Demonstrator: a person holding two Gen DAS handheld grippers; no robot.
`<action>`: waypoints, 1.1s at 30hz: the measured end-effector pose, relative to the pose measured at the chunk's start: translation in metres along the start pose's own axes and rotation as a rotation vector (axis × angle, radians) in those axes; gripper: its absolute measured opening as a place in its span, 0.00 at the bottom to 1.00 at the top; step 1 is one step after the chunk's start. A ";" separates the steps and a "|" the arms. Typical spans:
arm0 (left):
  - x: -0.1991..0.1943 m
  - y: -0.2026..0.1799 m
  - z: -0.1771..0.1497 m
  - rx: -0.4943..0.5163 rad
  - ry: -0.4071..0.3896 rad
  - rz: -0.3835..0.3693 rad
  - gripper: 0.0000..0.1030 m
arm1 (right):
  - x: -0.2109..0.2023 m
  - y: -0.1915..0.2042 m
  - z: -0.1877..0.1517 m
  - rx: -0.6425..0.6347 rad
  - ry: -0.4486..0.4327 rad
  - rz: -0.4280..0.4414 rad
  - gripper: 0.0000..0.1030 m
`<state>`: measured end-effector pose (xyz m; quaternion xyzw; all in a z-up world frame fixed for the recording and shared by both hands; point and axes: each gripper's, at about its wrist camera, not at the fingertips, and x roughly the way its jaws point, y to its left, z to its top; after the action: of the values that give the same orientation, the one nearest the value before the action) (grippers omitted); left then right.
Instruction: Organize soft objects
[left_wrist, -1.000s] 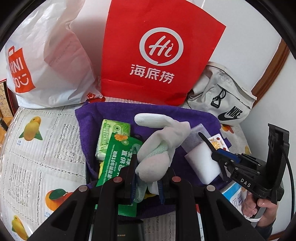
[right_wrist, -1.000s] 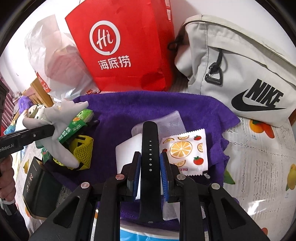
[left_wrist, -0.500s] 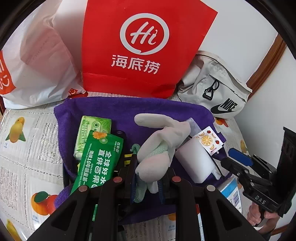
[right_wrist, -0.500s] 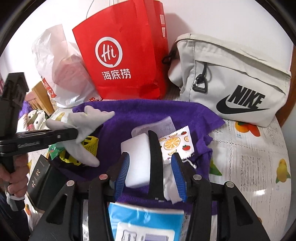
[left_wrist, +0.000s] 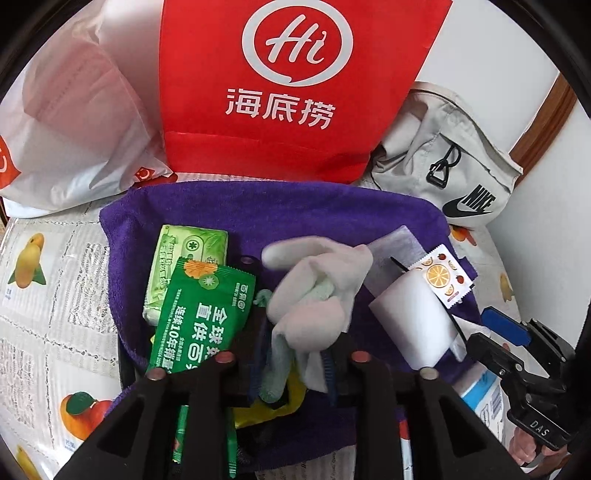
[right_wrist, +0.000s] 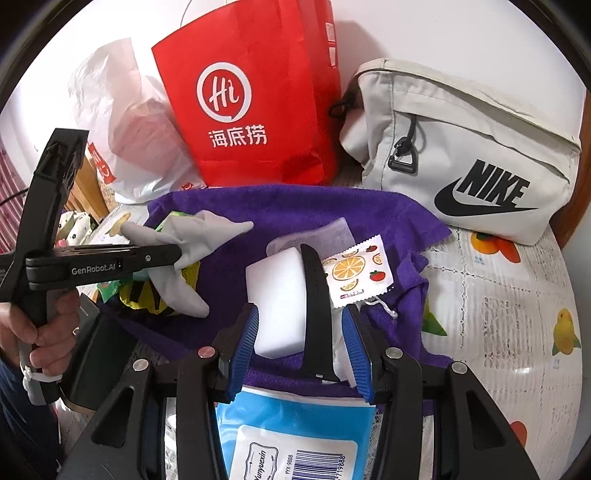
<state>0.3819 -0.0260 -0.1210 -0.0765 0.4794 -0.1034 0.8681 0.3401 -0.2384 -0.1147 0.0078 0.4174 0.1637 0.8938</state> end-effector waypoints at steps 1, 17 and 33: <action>-0.001 0.000 0.000 -0.001 -0.001 0.005 0.36 | 0.000 0.001 0.000 -0.002 -0.001 0.000 0.45; -0.043 -0.003 -0.008 0.040 -0.060 0.073 0.68 | -0.020 0.006 -0.013 0.028 -0.018 -0.012 0.46; -0.138 -0.023 -0.074 0.057 -0.126 0.084 0.78 | -0.104 0.034 -0.045 0.085 -0.096 -0.114 0.89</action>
<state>0.2448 -0.0153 -0.0420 -0.0378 0.4236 -0.0754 0.9019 0.2341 -0.2434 -0.0617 0.0299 0.3803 0.0941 0.9196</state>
